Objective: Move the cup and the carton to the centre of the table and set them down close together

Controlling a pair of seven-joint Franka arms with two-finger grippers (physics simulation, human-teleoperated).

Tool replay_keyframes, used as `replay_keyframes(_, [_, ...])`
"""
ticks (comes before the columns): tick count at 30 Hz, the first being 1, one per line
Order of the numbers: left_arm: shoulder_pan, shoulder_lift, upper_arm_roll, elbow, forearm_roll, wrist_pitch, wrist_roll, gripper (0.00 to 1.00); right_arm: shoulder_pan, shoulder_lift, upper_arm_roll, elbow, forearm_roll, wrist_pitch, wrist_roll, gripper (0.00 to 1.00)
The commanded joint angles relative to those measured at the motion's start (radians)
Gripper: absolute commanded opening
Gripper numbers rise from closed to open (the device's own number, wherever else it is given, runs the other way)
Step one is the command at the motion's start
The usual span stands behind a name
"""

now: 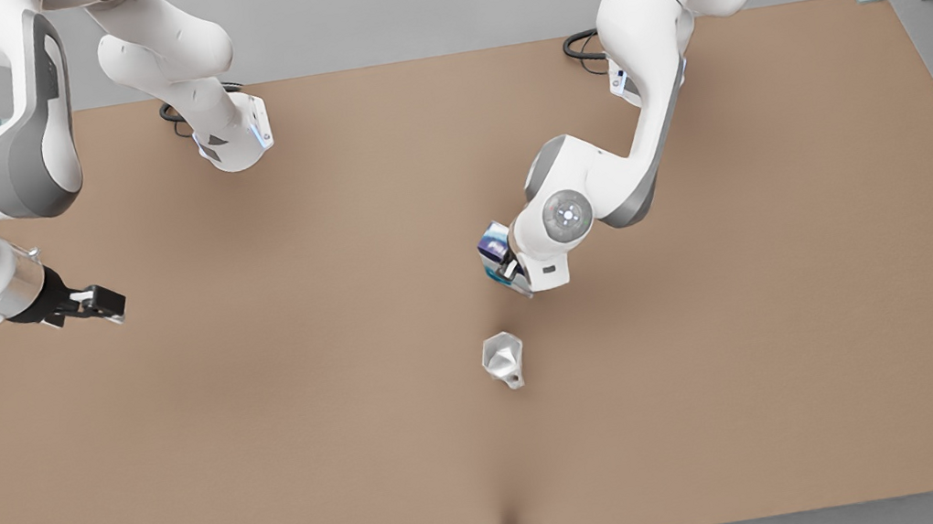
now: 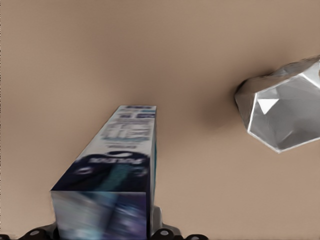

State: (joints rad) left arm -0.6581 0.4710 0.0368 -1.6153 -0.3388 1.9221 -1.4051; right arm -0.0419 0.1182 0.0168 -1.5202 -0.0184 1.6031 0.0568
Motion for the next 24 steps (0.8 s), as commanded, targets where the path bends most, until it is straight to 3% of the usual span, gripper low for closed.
replay_keyframes(1, [0.0, 0.0, 0.0, 0.0, 0.0, 0.0, 0.0, 1.0, 0.0, 0.0, 0.0, 0.0, 0.0, 0.0, 0.0, 1.0])
replay_keyframes(15, [0.003, -0.012, 0.009, 0.018, 0.032, -0.025, 0.003, 1.0, -0.001, 0.003, -0.003, 0.002, 0.005, 0.005, 0.0, 1.0])
replay_keyframes(18, [0.015, -0.037, 0.029, 0.084, 0.047, -0.139, 0.003, 1.0, -0.001, 0.005, -0.003, 0.002, 0.005, 0.006, -0.002, 1.0])
replay_keyframes(19, [0.044, -0.094, 0.071, 0.118, 0.098, -0.25, 0.064, 1.0, -0.001, 0.005, -0.003, 0.002, 0.005, 0.006, 0.0, 1.0])
replay_keyframes(21, [0.173, -0.152, 0.071, 0.187, 0.188, -0.445, 0.61, 1.0, -0.003, 0.005, -0.003, 0.002, 0.005, 0.008, 0.0, 1.0])
replay_keyframes(22, [0.235, -0.175, 0.071, 0.187, 0.222, -0.466, 0.866, 1.0, -0.003, 0.005, -0.003, 0.002, 0.005, 0.008, 0.0, 1.0])
replay_keyframes(24, [0.308, -0.183, 0.071, 0.189, 0.221, -0.456, 0.982, 1.0, -0.003, 0.005, -0.003, 0.002, 0.005, 0.008, 0.0, 1.0])
